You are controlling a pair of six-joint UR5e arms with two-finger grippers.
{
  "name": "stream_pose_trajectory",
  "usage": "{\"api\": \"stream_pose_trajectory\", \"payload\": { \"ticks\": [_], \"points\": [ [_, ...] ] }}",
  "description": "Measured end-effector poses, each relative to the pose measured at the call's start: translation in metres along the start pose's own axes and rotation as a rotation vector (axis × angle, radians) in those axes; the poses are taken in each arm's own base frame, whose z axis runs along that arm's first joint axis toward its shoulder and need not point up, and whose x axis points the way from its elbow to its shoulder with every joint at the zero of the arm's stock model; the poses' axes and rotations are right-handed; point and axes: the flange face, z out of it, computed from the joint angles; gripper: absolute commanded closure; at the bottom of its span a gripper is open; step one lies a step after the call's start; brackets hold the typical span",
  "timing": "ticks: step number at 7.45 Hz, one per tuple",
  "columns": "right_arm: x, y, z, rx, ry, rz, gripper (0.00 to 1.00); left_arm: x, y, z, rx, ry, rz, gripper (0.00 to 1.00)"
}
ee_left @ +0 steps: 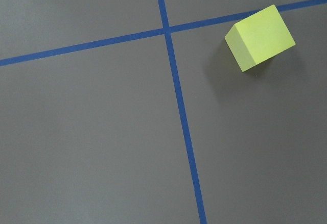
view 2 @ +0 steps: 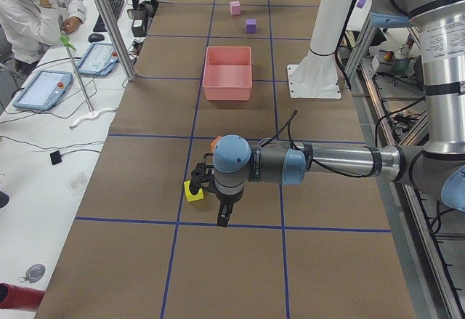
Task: Place blocks into pink bin with both arms
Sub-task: 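Lower the left gripper onto the yellow-green cube and close on it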
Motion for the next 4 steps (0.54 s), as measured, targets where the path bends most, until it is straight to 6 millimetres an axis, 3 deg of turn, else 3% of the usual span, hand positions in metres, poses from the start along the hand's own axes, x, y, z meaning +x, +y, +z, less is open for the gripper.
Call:
{"api": "stream_pose_trajectory", "payload": {
  "ticks": [1,3,4],
  "points": [
    [-0.004,-0.006,-0.005,0.012,0.001,0.011,0.00,0.005,-0.012,-0.002,0.015,0.019,0.017,0.00],
    [-0.020,-0.026,-0.015,0.034,0.000,0.042,0.00,0.020,-0.060,0.002,0.035,0.040,0.061,0.00],
    [-0.032,-0.037,-0.017,0.039,-0.003,0.051,0.00,0.026,-0.075,0.007,0.033,0.049,0.074,0.00]
  ]
}}
